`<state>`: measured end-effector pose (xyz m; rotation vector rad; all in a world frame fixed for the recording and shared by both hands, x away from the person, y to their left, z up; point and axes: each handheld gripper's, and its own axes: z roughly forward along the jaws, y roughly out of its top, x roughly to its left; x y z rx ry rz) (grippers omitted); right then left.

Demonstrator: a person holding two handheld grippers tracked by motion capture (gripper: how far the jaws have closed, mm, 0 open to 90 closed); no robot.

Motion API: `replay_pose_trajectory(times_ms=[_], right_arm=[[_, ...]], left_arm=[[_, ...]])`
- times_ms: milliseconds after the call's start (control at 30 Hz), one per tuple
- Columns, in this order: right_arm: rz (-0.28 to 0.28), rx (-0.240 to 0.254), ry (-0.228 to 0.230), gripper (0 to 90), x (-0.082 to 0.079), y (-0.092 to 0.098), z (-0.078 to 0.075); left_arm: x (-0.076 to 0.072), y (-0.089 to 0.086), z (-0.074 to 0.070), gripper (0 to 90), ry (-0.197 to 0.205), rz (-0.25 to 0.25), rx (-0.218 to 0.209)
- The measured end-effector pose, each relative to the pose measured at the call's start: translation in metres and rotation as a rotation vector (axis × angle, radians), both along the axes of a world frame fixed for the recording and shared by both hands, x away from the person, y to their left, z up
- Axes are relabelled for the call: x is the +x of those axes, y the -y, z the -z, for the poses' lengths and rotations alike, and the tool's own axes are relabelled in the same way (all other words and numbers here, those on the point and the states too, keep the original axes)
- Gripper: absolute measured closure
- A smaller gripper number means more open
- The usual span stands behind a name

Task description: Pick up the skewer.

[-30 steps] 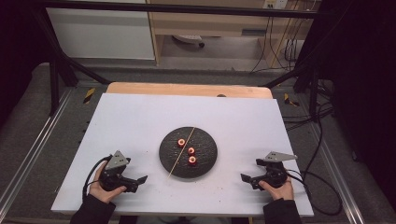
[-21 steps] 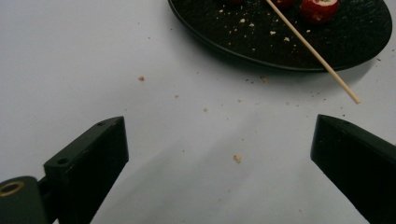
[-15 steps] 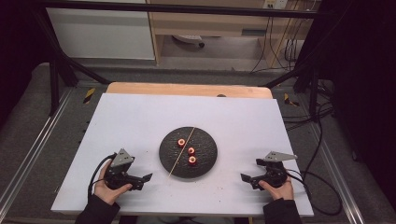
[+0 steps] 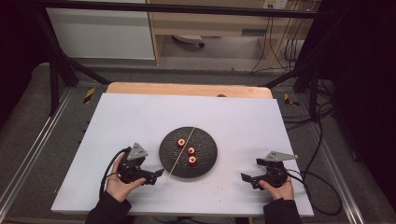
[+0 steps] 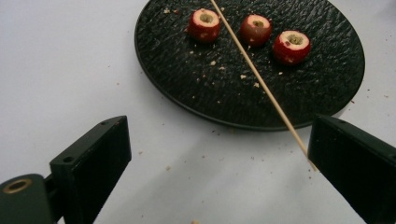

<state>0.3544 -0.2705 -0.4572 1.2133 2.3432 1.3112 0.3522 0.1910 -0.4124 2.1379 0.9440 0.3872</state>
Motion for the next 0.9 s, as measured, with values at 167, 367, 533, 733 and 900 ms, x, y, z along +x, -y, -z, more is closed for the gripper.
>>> replay_pose_trajectory(times_ms=[167,367,533,733,900], right_arm=[[0.001,0.002,-0.002,0.9,0.000,0.000,0.000],[0.001,0.002,-0.003,0.9,0.000,0.000,0.000],[-0.003,0.003,-0.008,0.9,0.000,-0.001,0.001],[-0.003,0.004,-0.010,0.9,0.000,-0.001,0.000],[-0.005,0.002,-0.008,0.9,0.000,-0.001,0.001]], left_arm=[[0.004,0.011,-0.004,7.4,-0.004,0.005,0.011],[0.010,0.027,-0.008,10.4,-0.013,0.010,0.022],[0.016,0.038,-0.007,15.2,-0.035,0.009,0.037],[0.021,0.050,-0.003,23.4,-0.056,0.007,0.059],[0.026,0.057,-0.001,29.5,-0.081,0.005,0.068]])
